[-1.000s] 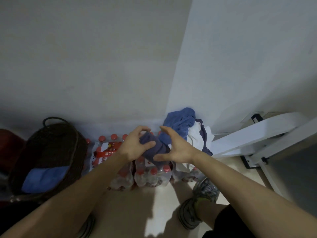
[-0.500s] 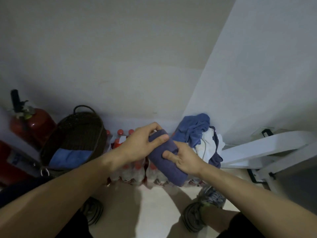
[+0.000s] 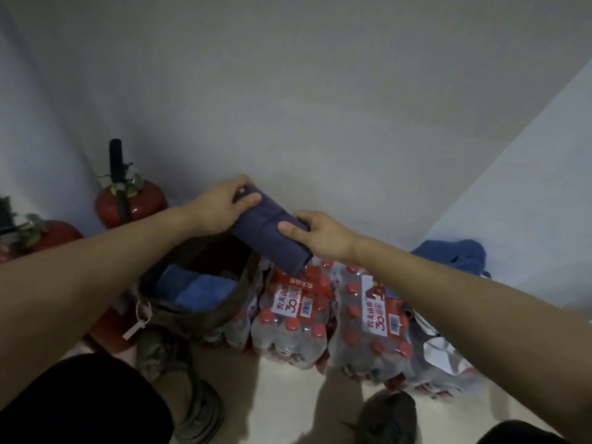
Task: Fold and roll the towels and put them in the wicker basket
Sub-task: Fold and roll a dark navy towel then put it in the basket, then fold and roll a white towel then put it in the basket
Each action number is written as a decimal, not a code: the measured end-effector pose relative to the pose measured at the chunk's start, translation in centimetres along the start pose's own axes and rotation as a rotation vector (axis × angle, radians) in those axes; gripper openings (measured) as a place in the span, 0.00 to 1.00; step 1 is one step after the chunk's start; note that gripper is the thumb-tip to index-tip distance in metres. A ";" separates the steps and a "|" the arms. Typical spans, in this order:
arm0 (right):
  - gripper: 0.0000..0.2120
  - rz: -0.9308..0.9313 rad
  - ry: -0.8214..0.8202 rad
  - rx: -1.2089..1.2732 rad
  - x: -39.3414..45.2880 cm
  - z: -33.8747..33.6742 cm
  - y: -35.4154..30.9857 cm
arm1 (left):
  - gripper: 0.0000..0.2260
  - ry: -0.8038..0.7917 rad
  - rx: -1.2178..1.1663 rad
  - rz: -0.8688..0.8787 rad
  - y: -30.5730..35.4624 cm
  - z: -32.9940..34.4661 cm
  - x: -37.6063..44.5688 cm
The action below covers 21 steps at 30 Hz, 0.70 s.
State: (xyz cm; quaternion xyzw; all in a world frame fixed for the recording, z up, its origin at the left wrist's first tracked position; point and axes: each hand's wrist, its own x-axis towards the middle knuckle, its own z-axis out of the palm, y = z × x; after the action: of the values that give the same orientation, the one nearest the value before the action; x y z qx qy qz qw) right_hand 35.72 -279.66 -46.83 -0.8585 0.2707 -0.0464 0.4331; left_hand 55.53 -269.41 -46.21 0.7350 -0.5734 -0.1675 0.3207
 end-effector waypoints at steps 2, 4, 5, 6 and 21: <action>0.12 -0.003 -0.006 0.055 3.3 1.5 0.0 | 0.10 0.053 0.018 -0.110 -3.4 -0.6 0.9; 0.13 0.022 -0.066 0.069 6.6 3.3 0.2 | 0.09 0.091 0.002 -0.236 -6.6 -0.6 1.5; 0.14 0.033 -0.099 0.033 8.2 4.3 0.4 | 0.09 0.094 -0.006 -0.300 -8.1 -0.4 1.7; 0.15 0.040 -0.125 -0.025 9.7 5.2 0.6 | 0.09 0.087 -0.007 -0.355 -9.6 0.0 1.7; 0.21 0.014 -0.666 -0.847 20.5 13.6 2.4 | 0.07 -0.194 0.117 -0.586 -21.3 5.3 0.6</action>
State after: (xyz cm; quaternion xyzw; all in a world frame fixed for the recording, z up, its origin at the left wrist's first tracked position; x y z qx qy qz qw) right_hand 56.39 -281.35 -60.31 -0.9245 0.1195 0.3443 0.1117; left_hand 68.09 -268.61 -64.17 0.8667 -0.3739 -0.2890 0.1595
